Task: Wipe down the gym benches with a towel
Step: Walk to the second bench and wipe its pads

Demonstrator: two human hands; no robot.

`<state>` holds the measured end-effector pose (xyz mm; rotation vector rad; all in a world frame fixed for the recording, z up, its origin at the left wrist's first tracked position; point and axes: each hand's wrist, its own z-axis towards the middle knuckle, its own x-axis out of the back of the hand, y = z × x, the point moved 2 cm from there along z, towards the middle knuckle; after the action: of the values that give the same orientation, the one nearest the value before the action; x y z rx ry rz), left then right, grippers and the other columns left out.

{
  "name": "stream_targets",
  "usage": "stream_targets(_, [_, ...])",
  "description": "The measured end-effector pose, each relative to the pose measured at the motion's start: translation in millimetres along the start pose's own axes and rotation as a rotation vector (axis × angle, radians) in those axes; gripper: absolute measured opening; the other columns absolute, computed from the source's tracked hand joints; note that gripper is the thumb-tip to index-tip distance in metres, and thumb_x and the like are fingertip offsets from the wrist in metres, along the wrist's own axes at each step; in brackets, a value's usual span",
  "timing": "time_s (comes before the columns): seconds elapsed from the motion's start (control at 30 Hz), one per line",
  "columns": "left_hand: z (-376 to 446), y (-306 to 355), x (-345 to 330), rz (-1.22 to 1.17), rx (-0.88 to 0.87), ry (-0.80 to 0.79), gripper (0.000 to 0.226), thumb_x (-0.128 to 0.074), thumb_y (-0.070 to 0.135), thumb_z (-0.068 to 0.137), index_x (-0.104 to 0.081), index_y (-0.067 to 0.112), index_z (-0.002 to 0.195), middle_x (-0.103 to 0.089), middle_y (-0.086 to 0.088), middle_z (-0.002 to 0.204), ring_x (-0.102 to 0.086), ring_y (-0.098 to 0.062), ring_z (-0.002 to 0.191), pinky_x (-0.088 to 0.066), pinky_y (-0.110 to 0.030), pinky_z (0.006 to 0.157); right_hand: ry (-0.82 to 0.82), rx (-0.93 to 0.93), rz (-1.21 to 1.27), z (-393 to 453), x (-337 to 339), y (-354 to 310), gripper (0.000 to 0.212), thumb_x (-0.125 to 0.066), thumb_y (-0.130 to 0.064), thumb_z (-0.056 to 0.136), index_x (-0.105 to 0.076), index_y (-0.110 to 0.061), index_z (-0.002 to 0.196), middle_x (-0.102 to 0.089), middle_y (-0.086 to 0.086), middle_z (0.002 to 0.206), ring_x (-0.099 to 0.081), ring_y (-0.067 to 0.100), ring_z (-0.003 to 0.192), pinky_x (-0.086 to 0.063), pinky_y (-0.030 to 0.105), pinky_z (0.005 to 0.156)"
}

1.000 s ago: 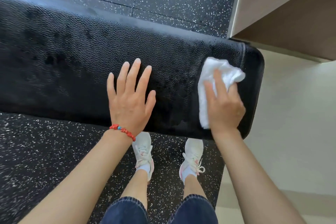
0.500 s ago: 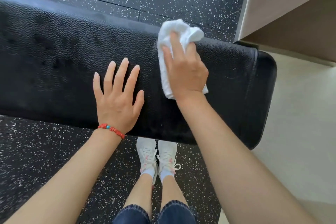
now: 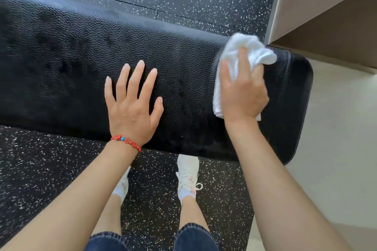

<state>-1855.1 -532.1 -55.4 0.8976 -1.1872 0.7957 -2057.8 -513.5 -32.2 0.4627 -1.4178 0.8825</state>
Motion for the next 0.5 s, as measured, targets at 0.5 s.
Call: stream_targets(0.5, [-3, -47, 20, -0.099, -0.150, -0.058, 0.045, -0.048, 0.029, 0.089, -0.049, 0.011, 0.131, -0.042, -0.016, 0.142, -0.035, -0.034, 0.131, -0.021, -0.054, 0.107, -0.006, -0.382, -0.046, -50, 12, 30, 0.044, -0.052, -0.045, 0.088, -0.054, -0.023, 0.127, -0.060, 0.017, 0.100, -0.059, 0.037, 0.082, -0.045, 0.039, 0.060])
